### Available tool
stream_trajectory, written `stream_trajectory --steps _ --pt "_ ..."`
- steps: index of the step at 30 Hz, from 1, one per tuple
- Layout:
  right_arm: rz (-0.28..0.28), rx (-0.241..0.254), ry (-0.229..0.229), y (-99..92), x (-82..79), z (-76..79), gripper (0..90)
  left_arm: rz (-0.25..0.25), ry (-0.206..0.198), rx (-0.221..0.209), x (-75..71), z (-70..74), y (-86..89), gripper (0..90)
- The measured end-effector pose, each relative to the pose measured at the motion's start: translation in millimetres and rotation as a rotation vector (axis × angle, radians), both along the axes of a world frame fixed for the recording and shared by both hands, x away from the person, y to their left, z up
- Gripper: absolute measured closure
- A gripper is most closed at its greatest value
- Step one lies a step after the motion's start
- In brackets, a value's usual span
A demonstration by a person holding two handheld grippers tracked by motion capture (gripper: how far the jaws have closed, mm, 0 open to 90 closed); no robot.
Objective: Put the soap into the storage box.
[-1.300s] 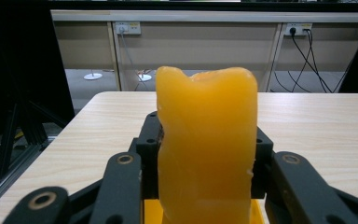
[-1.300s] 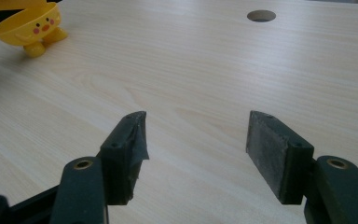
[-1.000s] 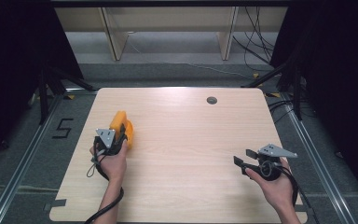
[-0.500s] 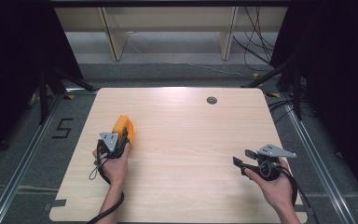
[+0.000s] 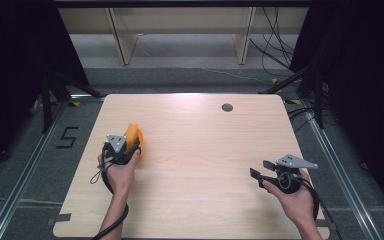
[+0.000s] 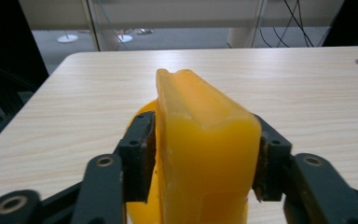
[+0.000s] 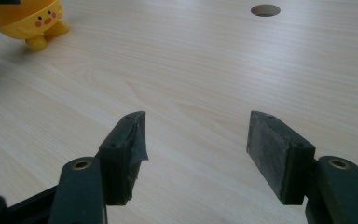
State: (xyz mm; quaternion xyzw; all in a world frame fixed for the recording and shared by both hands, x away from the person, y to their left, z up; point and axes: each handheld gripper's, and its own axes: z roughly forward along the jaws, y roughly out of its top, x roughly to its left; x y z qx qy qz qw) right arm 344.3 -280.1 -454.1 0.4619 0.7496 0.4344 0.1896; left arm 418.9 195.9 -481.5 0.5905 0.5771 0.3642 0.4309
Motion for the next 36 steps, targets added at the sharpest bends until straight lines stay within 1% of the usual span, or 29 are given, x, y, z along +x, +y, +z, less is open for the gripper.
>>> stream_trajectory --steps 1,2,3,4,5,6,7,8,9,10,13,18,19,20,21,22,23,24,25,26,27,28,30,31,32,33,34,35,36 --pt "0.001 0.030 0.003 1.4 -2.2 0.6 38.0 0.002 0.007 -0.006 -0.5 2.6 0.6 45.2" --pt "0.012 0.009 -0.011 -0.2 -1.3 0.8 38.0 -0.001 0.032 -0.016 -1.9 8.4 2.5 44.7" --pt "0.014 0.026 -0.002 0.8 -1.3 0.3 38.1 -0.001 0.032 -0.016 -1.9 8.4 2.5 44.1" --pt "0.011 0.030 0.006 1.2 -1.4 0.4 38.0 0.004 0.034 -0.023 -2.8 11.3 3.3 44.1" --pt "0.011 0.018 0.004 0.6 -1.4 0.8 38.0 0.009 0.043 -0.021 -4.5 17.2 5.3 44.1" --pt "-0.003 0.034 0.031 2.4 -2.8 0.7 38.0 0.009 0.043 -0.021 -4.5 17.2 5.3 45.0" --pt "-0.004 0.040 0.040 2.6 -3.3 1.2 38.0 0.006 0.055 -0.014 -5.4 21.5 6.9 46.5" --pt "-0.004 0.040 0.040 2.6 -3.3 1.2 38.0 0.006 0.055 -0.014 -5.4 21.5 6.9 47.5" --pt "0.009 0.027 0.011 1.2 -1.3 0.2 38.1 0.008 0.058 -0.007 -5.5 23.6 7.2 47.5" --pt "0.010 0.016 0.001 0.3 -0.9 0.4 38.0 0.007 0.063 0.003 -5.7 25.0 7.6 52.1" --pt "0.010 0.015 0.006 0.4 -1.1 0.4 38.0 -0.001 0.079 0.009 -6.2 28.0 6.3 53.9" --pt "0.010 0.014 -0.004 0.3 -0.8 0.0 37.8 -0.005 0.083 0.029 -5.2 26.8 3.5 56.2" --pt "0.012 0.013 0.007 0.2 -1.2 0.5 37.8 -0.005 0.084 0.029 -5.4 26.9 3.1 55.9" --pt "0.011 0.008 0.010 -0.1 -1.4 0.8 37.8 -0.006 0.084 0.035 -5.7 27.6 2.5 53.2" --pt "-0.008 0.044 0.015 2.5 -2.3 -0.4 37.8 -0.010 0.088 0.042 -6.2 29.0 2.1 53.2" --pt "0.009 0.015 0.000 0.0 -0.8 -0.1 37.7 -0.014 0.092 0.047 -6.5 31.2 1.4 50.5" --pt "0.009 0.015 0.001 0.0 -0.9 0.0 37.7 -0.019 0.095 0.056 -6.7 32.9 1.5 46.6" --pt "-0.004 0.046 0.015 2.5 -2.1 -0.6 37.6 -0.025 0.101 0.062 -7.0 35.5 1.7 43.8" --pt "-0.004 0.046 0.013 2.5 -2.2 -0.6 37.6 -0.035 0.111 0.065 -7.5 38.5 2.7 41.2" --pt "0.012 0.036 0.013 1.4 -1.3 -0.6 37.6 -0.043 0.124 0.065 -7.8 41.3 4.1 37.2" --pt "0.012 0.036 0.013 1.4 -1.3 -0.6 37.6 -0.059 0.148 0.059 -8.2 44.3 6.0 37.2" --pt "0.014 0.036 0.013 1.2 -1.5 -0.4 37.6 -0.073 0.179 0.047 -8.7 47.7 8.1 35.3" --pt "0.008 0.013 -0.003 0.5 0.3 -1.3 37.6 -0.092 0.211 0.034 -10.8 53.3 11.1 30.6" --pt "0.006 0.012 0.010 -1.3 -1.3 0.2 37.6 -0.098 0.216 0.037 -12.3 55.6 11.7 29.8" --pt "0.008 0.010 -0.008 -2.2 -1.0 0.1 37.5 -0.115 0.211 0.025 -14.6 58.3 11.7 29.8" --pt "0.008 0.010 -0.008 -2.2 -1.0 0.1 37.5 -0.142 0.203 0.009 -17.7 61.4 11.7 29.8" --pt "0.007 0.026 0.007 -1.5 -1.9 0.6 37.5 -0.165 0.188 0.037 -25.1 66.8 11.0 28.9" --pt "-0.009 0.041 0.015 0.9 -2.9 0.0 37.4 -0.172 0.191 0.056 -28.4 69.6 11.4 28.9" --pt "-0.009 0.041 0.015 0.9 -2.9 0.0 37.4 -0.172 0.191 0.056 -28.4 69.6 11.4 28.6"
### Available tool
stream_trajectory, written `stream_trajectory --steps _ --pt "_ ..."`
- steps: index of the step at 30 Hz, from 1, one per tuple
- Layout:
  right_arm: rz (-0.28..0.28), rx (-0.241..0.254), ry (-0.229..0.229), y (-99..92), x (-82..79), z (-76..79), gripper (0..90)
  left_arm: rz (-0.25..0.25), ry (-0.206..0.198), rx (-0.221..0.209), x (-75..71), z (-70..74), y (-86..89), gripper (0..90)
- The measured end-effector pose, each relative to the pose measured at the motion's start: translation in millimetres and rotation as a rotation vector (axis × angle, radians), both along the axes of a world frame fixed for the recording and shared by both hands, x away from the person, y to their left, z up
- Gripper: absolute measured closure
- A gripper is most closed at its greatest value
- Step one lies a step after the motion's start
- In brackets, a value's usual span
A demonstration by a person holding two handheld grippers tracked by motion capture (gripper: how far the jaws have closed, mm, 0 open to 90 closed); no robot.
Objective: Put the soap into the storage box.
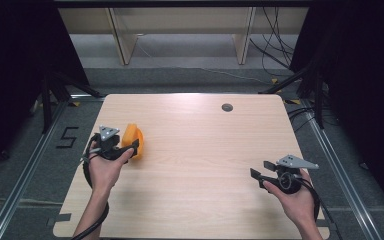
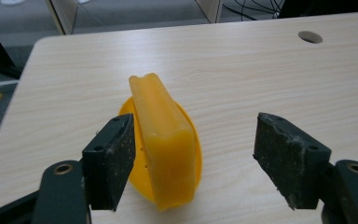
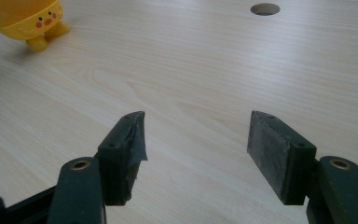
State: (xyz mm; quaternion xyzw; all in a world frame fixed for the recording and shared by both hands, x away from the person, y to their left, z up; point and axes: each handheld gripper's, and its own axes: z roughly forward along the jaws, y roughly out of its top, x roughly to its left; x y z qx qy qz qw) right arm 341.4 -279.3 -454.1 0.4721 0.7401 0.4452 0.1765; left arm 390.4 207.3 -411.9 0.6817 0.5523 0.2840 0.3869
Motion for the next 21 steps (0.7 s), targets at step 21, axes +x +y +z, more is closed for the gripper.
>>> stream_trajectory --steps 21 --pt "-0.011 0.010 0.021 -0.3 -3.9 1.7 37.0 -0.296 -0.102 0.000 -51.8 21.8 32.6 31.1"
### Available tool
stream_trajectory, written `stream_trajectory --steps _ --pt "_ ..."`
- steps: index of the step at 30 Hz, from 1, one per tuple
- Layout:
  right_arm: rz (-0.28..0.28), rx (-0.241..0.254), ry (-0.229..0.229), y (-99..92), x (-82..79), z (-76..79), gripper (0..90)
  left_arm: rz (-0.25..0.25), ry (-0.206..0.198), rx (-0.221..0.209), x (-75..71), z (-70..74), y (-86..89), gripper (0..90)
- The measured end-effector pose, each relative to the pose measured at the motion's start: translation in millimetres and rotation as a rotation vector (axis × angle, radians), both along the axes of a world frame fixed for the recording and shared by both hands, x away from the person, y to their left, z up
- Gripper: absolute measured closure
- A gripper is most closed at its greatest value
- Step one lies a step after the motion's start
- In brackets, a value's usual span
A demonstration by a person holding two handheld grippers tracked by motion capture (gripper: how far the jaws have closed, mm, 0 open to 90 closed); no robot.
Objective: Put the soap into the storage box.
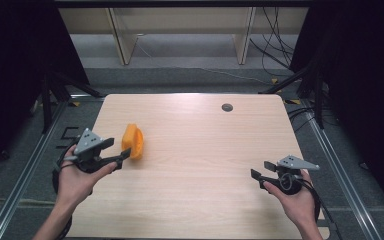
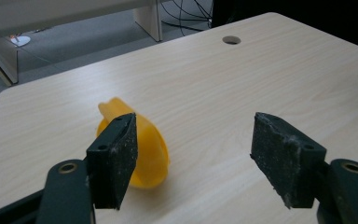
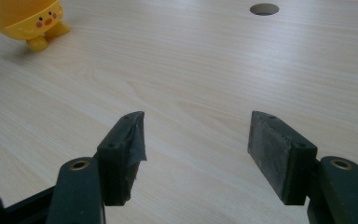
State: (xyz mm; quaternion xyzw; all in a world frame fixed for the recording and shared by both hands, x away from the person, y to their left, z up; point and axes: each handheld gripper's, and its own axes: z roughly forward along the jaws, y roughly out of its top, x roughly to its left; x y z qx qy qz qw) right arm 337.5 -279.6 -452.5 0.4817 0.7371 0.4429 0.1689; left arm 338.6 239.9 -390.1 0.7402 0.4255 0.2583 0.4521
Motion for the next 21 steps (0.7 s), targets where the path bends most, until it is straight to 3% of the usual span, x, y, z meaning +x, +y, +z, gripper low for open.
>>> stream_trajectory --steps 1,2,3,5,6,7,8,9,10,11,12,15,17,18,21 --pt "0.006 0.010 -0.016 0.2 1.3 -1.5 37.0 0.000 0.000 0.000 0.0 0.0 0.0 31.1" --pt "-0.001 -0.011 -0.023 -0.2 2.0 -2.2 37.1 -0.002 0.001 0.001 -4.4 -8.1 3.1 31.1" --pt "-0.007 -0.012 -0.013 0.0 1.3 -1.4 37.0 -0.008 -0.012 -0.035 -8.1 -17.2 6.1 31.1" --pt "-0.004 0.002 -0.001 0.4 -0.3 -0.4 36.9 -0.003 -0.032 -0.061 -16.7 -33.9 10.9 31.1" --pt "0.009 -0.019 -0.021 -1.5 1.0 -0.3 36.7 0.003 -0.041 -0.054 -21.4 -42.0 12.3 31.1" --pt "-0.005 -0.008 -0.023 0.2 -0.7 0.5 36.5 0.002 -0.039 -0.053 -25.9 -50.1 13.0 32.3" --pt "0.001 -0.025 -0.046 -1.1 0.5 0.6 36.5 -0.006 -0.041 -0.070 -30.0 -58.6 12.7 32.5" --pt "-0.009 0.000 -0.031 1.0 -0.5 0.4 36.3 -0.002 -0.051 -0.087 -34.7 -66.5 12.7 33.2" --pt "-0.013 -0.004 -0.027 0.8 -0.8 1.1 36.2 0.014 -0.075 -0.116 -44.3 -84.1 11.3 34.0" --pt "-0.013 -0.004 -0.027 0.8 -0.8 1.1 36.2 0.014 -0.075 -0.116 -44.3 -84.1 11.3 34.6" --pt "-0.016 0.009 -0.035 1.7 -0.1 0.8 36.1 -0.006 -0.037 -0.067 -50.3 -96.5 10.1 34.7" --pt "0.001 -0.016 -0.063 -0.1 2.3 0.5 36.1 -0.034 -0.003 -0.036 -48.5 -104.2 9.5 34.5" --pt "0.006 -0.012 -0.034 1.2 2.0 0.1 37.0 -0.045 0.033 -0.008 -46.0 -107.7 8.1 34.4" --pt "0.011 -0.030 -0.059 0.8 3.1 -1.1 37.7 -0.046 0.034 -0.005 -45.7 -108.2 6.9 34.4" --pt "0.001 0.000 -0.018 5.3 -1.0 0.6 43.3 -0.049 0.026 -0.033 -44.5 -109.7 3.9 34.4"
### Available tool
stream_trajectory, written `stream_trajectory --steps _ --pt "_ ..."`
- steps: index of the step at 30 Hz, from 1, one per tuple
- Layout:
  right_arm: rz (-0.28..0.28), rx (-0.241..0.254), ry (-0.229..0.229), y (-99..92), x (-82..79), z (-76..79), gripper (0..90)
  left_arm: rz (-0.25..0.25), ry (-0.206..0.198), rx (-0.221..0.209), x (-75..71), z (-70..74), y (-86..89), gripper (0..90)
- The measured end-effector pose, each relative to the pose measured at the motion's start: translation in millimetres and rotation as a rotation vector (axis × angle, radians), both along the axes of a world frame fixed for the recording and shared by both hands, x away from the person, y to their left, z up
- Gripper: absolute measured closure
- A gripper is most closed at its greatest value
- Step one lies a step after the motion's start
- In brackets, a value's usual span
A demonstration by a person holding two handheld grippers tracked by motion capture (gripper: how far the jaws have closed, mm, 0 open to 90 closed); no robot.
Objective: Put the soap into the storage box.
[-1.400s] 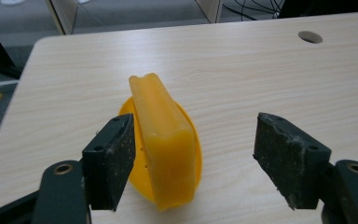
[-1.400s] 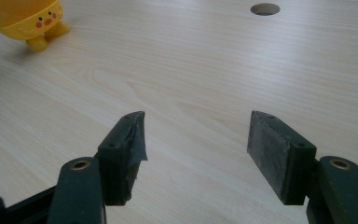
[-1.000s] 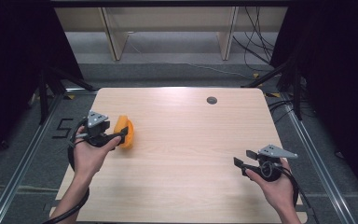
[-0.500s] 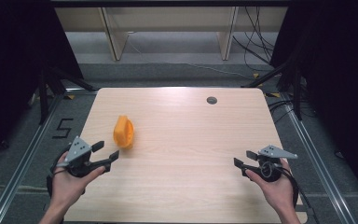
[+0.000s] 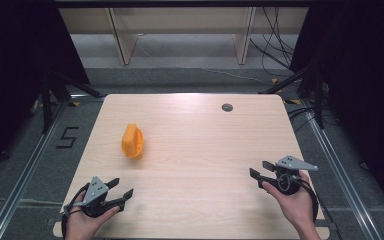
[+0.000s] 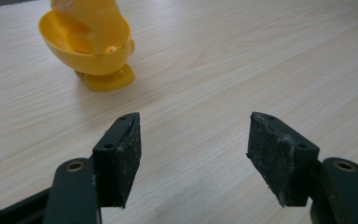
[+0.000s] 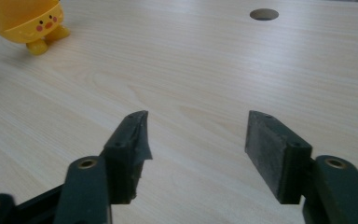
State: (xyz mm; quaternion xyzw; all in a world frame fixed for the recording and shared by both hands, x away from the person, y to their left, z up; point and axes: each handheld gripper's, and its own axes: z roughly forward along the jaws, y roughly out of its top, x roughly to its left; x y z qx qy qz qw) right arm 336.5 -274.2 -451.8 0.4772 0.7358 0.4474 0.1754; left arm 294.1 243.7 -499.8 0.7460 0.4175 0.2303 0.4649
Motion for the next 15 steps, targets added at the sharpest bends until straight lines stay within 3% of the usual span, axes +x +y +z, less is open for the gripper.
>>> stream_trajectory --steps 2,3,8,9,11,13,15 --pt "-0.001 -0.004 -0.007 0.9 -0.3 0.6 47.5 -0.023 0.002 0.012 0.1 1.0 1.3 34.4" --pt "0.034 -0.024 -0.052 -0.3 3.6 -0.6 52.9 -0.023 0.004 0.008 0.1 0.9 1.4 34.4" --pt "0.007 -0.055 -0.050 -1.7 2.1 1.5 59.3 -0.006 0.006 -0.010 0.8 0.0 3.7 34.3" --pt "0.007 -0.053 -0.064 -1.3 2.7 0.6 60.8 0.000 0.006 0.003 1.2 0.3 5.1 34.3" --pt "-0.010 -0.052 -0.041 -1.1 -0.7 3.3 62.6 0.015 0.008 0.002 2.2 0.4 7.2 33.7" --pt "0.013 -0.047 -0.052 -3.4 -0.4 3.9 64.8 0.022 0.009 -0.005 3.0 0.0 8.7 33.0" --pt "-0.008 -0.050 -0.079 -3.6 -0.2 3.6 68.0 0.033 0.016 -0.008 3.7 -0.1 9.4 32.7"
